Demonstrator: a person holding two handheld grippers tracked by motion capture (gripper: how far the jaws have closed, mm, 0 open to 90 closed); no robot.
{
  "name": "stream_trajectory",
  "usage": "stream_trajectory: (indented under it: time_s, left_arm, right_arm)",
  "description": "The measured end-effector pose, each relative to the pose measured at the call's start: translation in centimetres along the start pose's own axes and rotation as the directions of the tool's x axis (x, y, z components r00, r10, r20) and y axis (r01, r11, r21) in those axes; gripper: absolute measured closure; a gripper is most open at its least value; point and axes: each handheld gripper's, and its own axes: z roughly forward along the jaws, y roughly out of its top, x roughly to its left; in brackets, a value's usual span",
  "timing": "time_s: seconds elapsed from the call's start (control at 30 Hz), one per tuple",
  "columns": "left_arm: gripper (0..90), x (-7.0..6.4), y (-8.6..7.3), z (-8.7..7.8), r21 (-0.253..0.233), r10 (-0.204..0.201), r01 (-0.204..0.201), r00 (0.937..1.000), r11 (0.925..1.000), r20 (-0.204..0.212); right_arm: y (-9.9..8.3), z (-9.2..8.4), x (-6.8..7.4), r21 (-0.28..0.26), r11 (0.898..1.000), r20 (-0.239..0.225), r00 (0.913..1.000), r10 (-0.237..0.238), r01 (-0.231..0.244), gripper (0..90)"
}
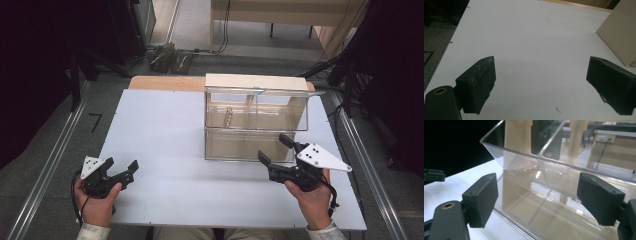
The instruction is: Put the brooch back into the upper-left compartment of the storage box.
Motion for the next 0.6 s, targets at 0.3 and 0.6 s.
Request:
stream_trajectory:
  time_s: [0.3,0.6]
  left_arm:
    - [9.4,-0.1,0.0,0.0,0.000,0.001,-0.001,1.0000,1.0000,0.001]
    - [9.4,-0.1,0.0,0.0,0.001,0.002,-0.002,1.0000,1.0000,0.004]
  right_arm:
    - [-1.5,-0.9,-1.0,0.021,1.000,0.038,0.9992,0.011,-0.012,15.8]
    - [-2.9,-2.0,-2.3,0.038,0.998,0.084,0.9957,0.038,-0.041,15.5]
